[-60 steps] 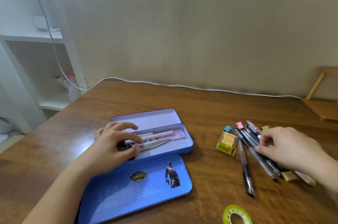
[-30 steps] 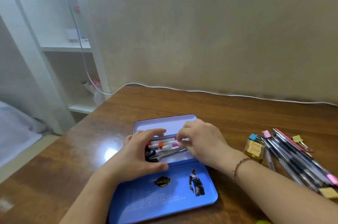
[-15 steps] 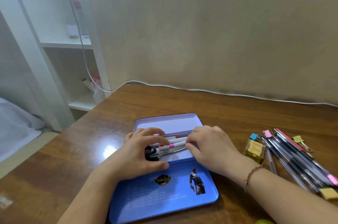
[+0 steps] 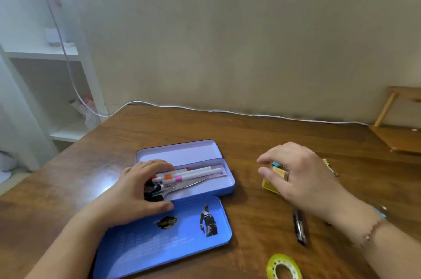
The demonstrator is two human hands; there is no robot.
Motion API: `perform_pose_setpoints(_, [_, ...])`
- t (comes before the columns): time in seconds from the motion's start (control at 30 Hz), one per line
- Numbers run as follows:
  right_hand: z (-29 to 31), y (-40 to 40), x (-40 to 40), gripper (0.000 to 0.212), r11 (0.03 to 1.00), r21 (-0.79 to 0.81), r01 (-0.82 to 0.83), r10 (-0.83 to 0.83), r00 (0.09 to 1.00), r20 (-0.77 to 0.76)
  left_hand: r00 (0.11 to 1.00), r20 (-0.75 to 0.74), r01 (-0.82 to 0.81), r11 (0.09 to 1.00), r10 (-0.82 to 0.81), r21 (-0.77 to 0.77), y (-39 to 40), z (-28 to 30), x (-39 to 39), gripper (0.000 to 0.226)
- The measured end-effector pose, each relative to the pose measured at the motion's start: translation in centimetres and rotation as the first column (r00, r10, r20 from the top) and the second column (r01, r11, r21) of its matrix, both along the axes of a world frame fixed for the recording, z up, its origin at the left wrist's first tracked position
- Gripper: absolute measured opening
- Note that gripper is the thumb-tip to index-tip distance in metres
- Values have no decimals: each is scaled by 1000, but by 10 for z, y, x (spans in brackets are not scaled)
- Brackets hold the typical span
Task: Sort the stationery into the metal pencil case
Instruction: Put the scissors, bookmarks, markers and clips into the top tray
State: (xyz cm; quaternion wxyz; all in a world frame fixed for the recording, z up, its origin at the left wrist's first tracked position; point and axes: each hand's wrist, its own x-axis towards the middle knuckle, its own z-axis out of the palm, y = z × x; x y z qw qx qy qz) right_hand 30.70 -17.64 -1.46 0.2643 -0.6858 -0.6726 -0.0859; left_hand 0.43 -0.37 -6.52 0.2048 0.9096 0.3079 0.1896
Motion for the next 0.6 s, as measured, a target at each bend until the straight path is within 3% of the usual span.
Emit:
perform_pose_setpoints(0.1, [5,-37,46,17,979,-85,184,-191,978,-88,1000,6,7,1000,-7,-16,-3,2,1,68])
perform_pose_setpoints(0.27, [-13,-51,111,34,841,-302,449,-501,857,-118,999,-42,5,999,-7,-50,-5,12,5,70])
perform_pose_setpoints(0.37, [-20,-37,127,45,813,-376,445,-512,854,-96,986,-158,49,998,-53,-28,-15,24,24,67])
perform_pose_setpoints(0.5, [-22,-10,136,39,794,-423,437,-488,873,-14,924,-380,82,992,-41,92,-27,34,60,72])
perform_pose_setpoints(0.6, [-25,-1,142,24,782,-446,435,-486,874,1,970,-243,11,990,24,142,-28,33,78,63])
